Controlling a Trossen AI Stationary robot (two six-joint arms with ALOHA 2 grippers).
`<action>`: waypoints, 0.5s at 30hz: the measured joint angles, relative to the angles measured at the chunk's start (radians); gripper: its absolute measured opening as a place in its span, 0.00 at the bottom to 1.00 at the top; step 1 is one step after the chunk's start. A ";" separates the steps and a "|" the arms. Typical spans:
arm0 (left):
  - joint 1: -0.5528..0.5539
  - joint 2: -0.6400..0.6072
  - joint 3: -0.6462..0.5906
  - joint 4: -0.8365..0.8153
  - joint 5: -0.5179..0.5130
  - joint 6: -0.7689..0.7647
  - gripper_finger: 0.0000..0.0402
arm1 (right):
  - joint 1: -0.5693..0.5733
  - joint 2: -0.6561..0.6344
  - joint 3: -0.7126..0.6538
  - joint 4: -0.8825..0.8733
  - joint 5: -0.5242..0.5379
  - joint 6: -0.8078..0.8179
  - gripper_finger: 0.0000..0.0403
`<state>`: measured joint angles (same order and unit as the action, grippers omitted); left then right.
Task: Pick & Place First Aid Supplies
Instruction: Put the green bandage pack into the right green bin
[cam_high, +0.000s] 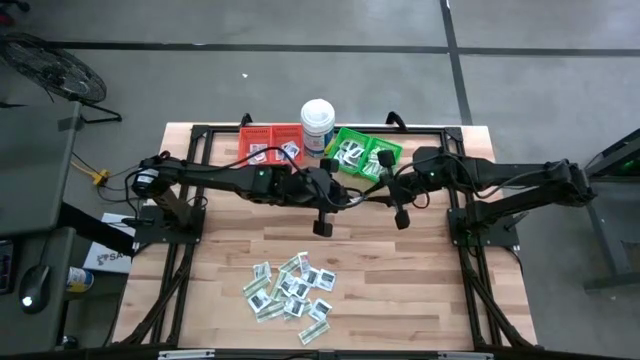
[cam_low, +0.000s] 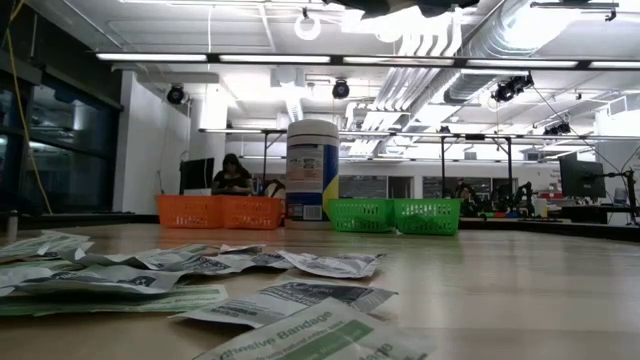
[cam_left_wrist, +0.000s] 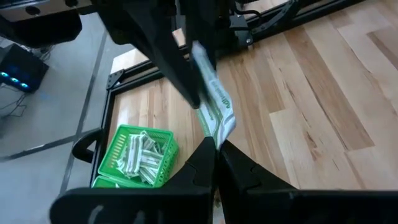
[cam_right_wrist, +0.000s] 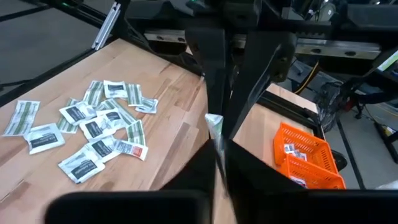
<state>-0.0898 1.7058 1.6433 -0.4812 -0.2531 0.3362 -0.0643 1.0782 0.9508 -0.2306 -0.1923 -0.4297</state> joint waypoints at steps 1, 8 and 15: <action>0.000 0.000 0.000 0.000 0.000 0.000 0.00 | 0.000 0.000 0.000 0.000 0.000 0.000 0.03; 0.000 -0.001 0.000 0.000 -0.004 0.031 0.04 | -0.005 0.000 0.000 -0.009 -0.023 0.046 0.01; 0.000 -0.025 -0.001 -0.071 -0.007 0.062 0.25 | -0.042 -0.001 0.000 -0.069 0.032 0.083 0.00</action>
<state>-0.0898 1.6807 1.6424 -0.5518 -0.2597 0.3982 -0.1067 1.0771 0.9508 -0.2994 -0.1605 -0.3472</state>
